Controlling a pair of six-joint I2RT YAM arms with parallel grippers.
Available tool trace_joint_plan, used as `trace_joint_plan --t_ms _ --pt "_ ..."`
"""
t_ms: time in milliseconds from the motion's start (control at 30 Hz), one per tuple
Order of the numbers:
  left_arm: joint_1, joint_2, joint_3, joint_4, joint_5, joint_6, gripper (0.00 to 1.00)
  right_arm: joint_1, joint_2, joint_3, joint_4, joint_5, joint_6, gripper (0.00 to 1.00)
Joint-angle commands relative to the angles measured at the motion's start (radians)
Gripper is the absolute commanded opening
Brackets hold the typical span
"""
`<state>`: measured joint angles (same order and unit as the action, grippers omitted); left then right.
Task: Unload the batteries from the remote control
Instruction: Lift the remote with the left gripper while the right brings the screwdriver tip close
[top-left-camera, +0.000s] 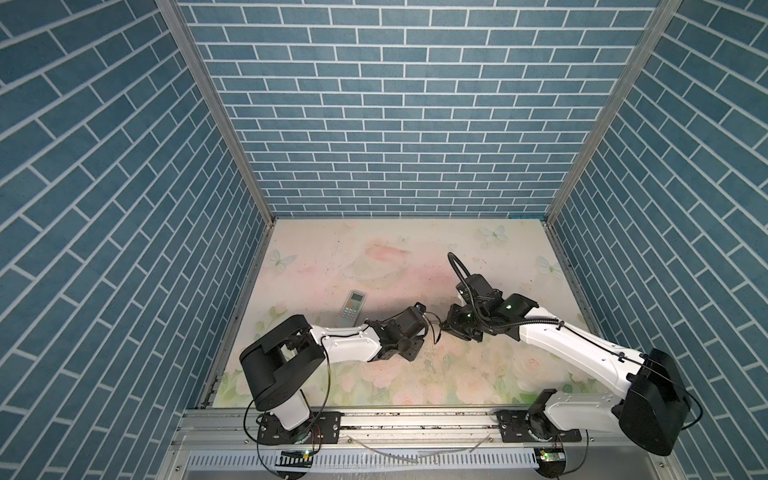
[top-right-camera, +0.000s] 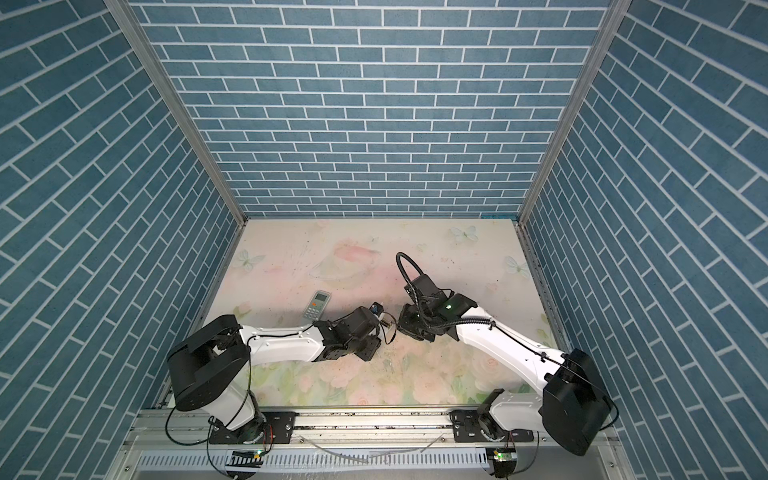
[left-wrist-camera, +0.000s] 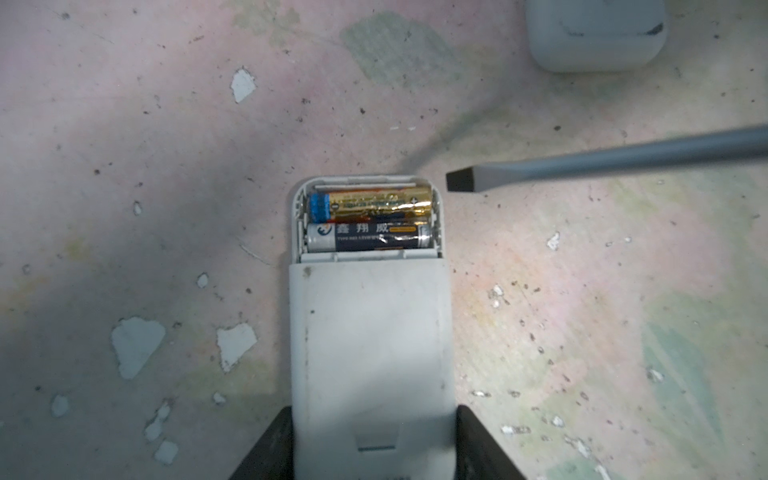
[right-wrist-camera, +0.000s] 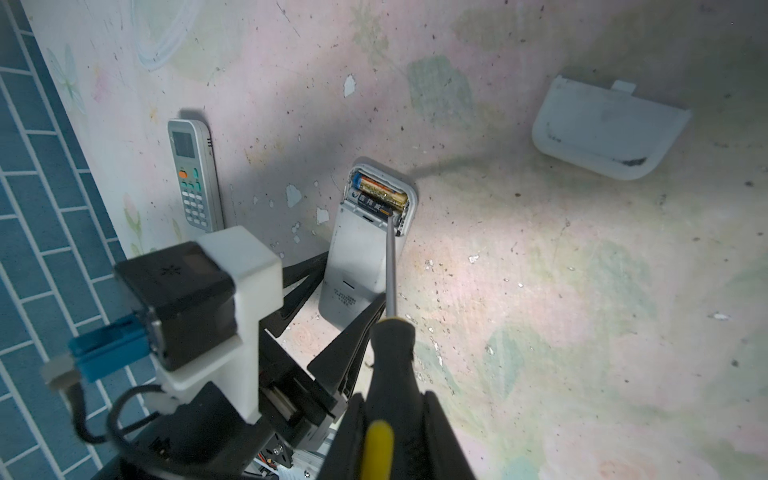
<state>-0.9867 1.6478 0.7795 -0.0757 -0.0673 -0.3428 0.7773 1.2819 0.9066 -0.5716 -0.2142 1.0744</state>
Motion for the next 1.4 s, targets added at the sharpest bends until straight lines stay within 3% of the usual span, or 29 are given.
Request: trace_joint_plan --t_ms 0,1367 --pt "-0.003 0.052 -0.027 -0.042 0.035 -0.007 0.49 -0.004 -0.005 -0.033 0.012 0.0 0.043 0.0" --pt "-0.003 0.043 -0.054 -0.019 0.053 -0.037 0.48 -0.007 0.005 -0.05 0.032 0.042 0.026 0.0"
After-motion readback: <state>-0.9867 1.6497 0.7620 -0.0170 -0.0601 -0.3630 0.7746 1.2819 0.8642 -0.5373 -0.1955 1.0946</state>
